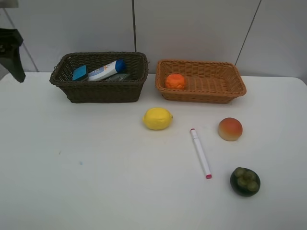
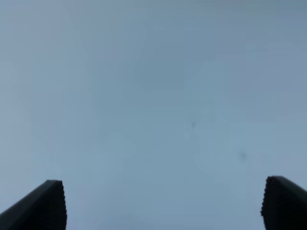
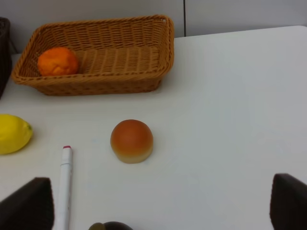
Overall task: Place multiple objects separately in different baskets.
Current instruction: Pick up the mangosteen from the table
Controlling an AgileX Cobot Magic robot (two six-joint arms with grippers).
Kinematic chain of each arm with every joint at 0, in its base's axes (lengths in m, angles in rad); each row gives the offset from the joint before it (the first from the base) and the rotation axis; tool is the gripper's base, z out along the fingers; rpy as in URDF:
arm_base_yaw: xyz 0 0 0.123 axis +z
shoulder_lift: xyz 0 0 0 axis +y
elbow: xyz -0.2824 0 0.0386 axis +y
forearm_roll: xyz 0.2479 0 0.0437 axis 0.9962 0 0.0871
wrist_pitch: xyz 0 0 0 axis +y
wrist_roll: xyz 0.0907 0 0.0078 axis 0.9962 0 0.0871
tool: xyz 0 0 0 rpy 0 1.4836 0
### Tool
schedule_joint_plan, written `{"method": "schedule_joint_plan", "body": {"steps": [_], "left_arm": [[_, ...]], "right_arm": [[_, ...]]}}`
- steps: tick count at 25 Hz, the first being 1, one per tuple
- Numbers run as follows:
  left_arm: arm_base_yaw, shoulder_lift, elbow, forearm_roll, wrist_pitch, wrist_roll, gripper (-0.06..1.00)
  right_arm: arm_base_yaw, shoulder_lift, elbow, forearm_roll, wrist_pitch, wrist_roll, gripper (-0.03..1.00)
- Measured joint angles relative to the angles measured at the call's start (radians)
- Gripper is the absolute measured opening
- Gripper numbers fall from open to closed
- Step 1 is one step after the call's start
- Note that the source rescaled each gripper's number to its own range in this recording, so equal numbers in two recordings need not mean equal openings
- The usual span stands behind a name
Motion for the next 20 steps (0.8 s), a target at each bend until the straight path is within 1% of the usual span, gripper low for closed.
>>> {"method": "schedule_joint_plan", "body": {"steps": [2, 3, 5, 10, 16, 20], "left_arm": [[0.041, -0.137, 0.115, 0.0, 0.0, 0.0, 1.0], [0.05, -0.205, 0.165, 0.0, 0.001, 0.004, 1.0], [0.054, -0.325, 0.245, 0.0, 0.001, 0.028, 1.0], [0.054, -0.655, 0.413, -0.049, 0.004, 0.103, 1.0], [0.054, -1.045, 0.547, -0.065, 0.006, 0.242, 1.0], [0.054, -1.251, 0.617, -0.073, 0.006, 0.271, 1.0]], "right_arm": [[0.0, 0.0, 0.0, 0.0, 0.0, 0.0, 1.0], [0.0, 0.0, 0.0, 0.0, 0.0, 0.0, 1.0], [0.0, 0.0, 0.0, 0.0, 0.0, 0.0, 1.0], [0.0, 0.0, 0.0, 0.0, 0.0, 0.0, 1.0], [0.0, 0.0, 0.0, 0.0, 0.0, 0.0, 1.0], [0.0, 0.0, 0.0, 0.0, 0.0, 0.0, 1.0]]}}
